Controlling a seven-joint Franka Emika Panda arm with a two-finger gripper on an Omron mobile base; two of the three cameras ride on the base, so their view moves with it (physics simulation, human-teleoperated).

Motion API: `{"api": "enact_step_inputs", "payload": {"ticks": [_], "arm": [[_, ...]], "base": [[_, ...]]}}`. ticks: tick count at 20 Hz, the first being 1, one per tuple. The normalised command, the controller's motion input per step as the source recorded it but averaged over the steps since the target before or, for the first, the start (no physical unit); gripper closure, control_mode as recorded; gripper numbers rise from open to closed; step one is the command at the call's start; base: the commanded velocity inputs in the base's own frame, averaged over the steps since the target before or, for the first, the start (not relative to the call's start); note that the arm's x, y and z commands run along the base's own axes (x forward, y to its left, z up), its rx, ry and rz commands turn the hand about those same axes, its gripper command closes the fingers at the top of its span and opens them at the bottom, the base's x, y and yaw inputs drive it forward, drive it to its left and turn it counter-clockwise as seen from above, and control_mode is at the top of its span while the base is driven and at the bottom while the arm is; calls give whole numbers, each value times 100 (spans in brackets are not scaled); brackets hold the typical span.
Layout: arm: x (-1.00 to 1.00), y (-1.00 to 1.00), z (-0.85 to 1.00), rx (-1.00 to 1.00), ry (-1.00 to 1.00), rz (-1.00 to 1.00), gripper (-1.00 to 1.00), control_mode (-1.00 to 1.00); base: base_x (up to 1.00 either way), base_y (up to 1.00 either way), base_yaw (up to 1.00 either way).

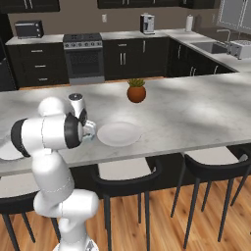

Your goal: Place two dumplings into each of the tupperware containers and then place the containers in the fridge.

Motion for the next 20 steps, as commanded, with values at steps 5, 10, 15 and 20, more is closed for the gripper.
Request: {"api": "enact_step_inputs", "payload": {"ticks": [5,10,15,20], "arm": [[46,24,-6,0,0,-2,100,-100],[30,35,-45,0,0,0,100,-100],[8,6,-31,0,0,0,100,-100],[10,0,-1,0,0,-2,100,-100]], "base": [[0,0,0],[0,0,0],[0,0,0],[0,0,0]]}}
